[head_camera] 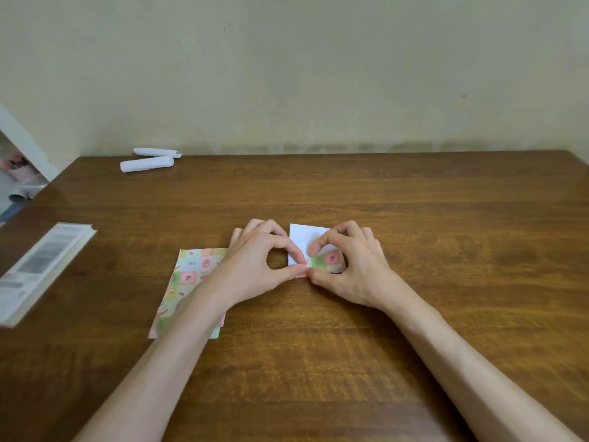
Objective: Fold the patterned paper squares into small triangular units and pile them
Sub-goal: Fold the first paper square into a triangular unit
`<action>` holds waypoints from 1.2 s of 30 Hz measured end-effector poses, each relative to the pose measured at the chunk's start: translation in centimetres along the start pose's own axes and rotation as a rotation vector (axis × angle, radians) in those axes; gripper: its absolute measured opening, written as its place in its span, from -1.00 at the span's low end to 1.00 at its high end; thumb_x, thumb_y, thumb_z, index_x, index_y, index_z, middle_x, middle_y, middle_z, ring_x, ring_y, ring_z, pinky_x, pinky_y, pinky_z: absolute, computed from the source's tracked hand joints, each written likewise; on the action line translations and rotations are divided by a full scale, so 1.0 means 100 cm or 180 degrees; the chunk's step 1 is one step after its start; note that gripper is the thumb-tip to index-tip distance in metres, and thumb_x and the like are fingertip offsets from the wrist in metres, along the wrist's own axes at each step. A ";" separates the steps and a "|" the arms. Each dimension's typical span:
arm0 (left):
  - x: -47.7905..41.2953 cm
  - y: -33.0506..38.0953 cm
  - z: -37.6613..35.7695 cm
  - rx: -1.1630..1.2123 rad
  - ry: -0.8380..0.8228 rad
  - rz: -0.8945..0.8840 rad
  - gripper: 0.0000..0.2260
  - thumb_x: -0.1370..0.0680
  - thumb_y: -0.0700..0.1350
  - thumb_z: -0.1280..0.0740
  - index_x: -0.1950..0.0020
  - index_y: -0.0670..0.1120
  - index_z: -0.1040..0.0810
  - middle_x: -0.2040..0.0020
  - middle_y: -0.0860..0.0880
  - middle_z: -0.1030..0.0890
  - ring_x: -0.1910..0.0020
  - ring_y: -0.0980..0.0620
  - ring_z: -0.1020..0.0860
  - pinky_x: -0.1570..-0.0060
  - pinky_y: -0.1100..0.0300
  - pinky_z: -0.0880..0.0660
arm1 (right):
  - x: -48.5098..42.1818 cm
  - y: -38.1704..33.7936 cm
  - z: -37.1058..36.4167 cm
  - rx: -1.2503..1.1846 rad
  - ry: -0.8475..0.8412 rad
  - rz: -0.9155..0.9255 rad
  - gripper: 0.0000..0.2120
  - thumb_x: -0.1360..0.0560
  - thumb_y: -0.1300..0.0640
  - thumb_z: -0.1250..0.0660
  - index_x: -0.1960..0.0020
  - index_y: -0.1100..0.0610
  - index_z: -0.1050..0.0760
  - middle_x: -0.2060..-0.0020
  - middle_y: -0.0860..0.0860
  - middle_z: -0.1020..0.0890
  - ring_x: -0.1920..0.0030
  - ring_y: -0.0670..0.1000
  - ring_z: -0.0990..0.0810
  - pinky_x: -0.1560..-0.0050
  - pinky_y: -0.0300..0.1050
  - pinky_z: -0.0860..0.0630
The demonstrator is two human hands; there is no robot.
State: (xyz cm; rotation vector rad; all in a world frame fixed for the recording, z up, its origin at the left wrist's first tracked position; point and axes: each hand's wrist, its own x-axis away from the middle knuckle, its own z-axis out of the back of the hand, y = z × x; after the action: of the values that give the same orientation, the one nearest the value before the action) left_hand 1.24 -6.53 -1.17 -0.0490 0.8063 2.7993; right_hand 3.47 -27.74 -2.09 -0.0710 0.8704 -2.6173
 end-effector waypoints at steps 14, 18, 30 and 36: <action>-0.002 0.003 0.000 -0.0026 -0.0135 0.0103 -0.94 -0.51 0.16 -0.50 0.05 0.27 -0.66 -0.16 0.24 -0.41 -0.30 0.23 -0.28 -0.26 0.13 -0.14 | 0.002 0.006 0.005 -0.0239 -0.0050 0.0071 -0.40 -0.42 -0.05 -0.50 -0.38 -0.24 -0.32 -0.11 -0.15 -0.40 -0.20 -0.02 -0.36 -0.28 -0.06 -0.26; -0.001 0.003 0.000 0.0092 -0.0205 0.0014 -0.95 -0.52 0.16 -0.48 0.07 0.32 -0.64 -0.13 0.26 -0.38 -0.30 0.20 -0.29 -0.27 0.10 -0.16 | 0.002 0.008 0.006 -0.0312 -0.0044 0.0045 -0.37 -0.42 -0.02 -0.50 -0.40 -0.21 -0.31 -0.12 -0.14 -0.41 -0.20 -0.01 -0.36 -0.29 -0.05 -0.26; -0.002 0.004 0.001 0.0078 -0.0344 0.0067 -0.96 -0.53 0.18 -0.45 0.07 0.37 -0.65 -0.16 0.24 -0.38 -0.30 0.21 -0.25 -0.23 0.12 -0.12 | 0.004 0.013 0.012 -0.0626 -0.0219 0.0157 -0.36 -0.43 0.06 -0.39 -0.45 -0.17 -0.27 -0.17 -0.08 -0.40 -0.24 -0.01 -0.39 -0.41 0.20 -0.35; -0.001 0.005 0.001 0.0075 -0.0342 0.0072 -0.97 -0.54 0.17 -0.45 0.06 0.35 -0.66 -0.18 0.22 -0.39 -0.31 0.20 -0.25 -0.25 0.11 -0.12 | 0.005 0.015 0.014 -0.0809 -0.0226 0.0211 -0.33 -0.41 0.01 -0.36 -0.47 -0.23 -0.22 -0.19 -0.06 -0.40 -0.22 -0.11 -0.44 -0.42 0.18 -0.39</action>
State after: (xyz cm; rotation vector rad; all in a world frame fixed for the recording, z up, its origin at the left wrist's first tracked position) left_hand 1.25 -6.86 -0.80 0.1143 0.8187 2.7855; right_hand 3.75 -29.85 -1.89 -0.1979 1.1543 -2.4149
